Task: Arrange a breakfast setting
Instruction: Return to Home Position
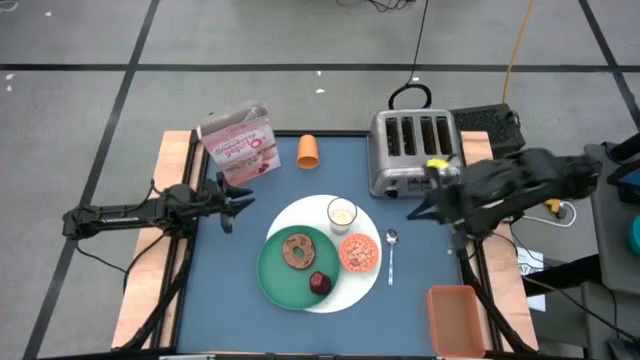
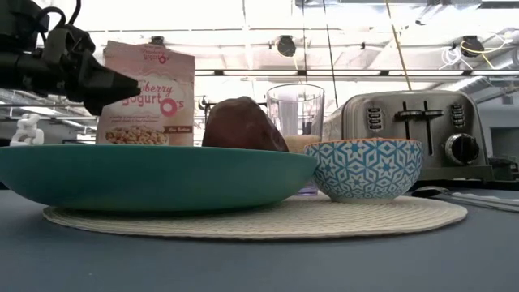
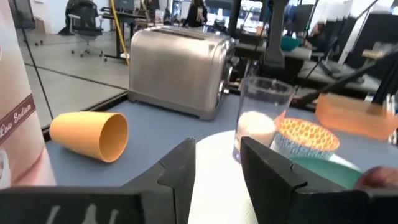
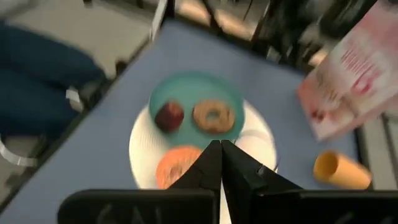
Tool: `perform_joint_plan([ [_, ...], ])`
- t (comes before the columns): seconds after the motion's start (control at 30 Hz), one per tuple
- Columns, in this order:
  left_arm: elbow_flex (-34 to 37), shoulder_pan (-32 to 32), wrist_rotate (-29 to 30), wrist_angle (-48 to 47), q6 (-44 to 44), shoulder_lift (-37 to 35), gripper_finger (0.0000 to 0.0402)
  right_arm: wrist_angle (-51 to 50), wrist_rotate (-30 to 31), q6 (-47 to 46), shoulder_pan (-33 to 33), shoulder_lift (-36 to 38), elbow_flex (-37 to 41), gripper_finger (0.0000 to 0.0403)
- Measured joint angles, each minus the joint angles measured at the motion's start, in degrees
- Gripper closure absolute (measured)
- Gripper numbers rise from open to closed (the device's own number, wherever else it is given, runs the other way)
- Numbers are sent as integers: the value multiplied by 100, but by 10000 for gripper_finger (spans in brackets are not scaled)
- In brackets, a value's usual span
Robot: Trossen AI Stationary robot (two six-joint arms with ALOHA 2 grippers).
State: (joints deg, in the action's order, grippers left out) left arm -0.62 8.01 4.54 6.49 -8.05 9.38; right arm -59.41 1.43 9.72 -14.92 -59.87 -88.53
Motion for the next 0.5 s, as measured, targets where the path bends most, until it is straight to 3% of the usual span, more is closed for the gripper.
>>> perform_joint_plan([
  [0.2, 0, -1, 1, -361, 174, -1, 273, 942, 7, 177, 0, 856, 728, 401],
  [0.5, -4, -2, -219, -540, 307, -1, 274, 2865, 22, 248, 36, 1937, 2882, 401],
])
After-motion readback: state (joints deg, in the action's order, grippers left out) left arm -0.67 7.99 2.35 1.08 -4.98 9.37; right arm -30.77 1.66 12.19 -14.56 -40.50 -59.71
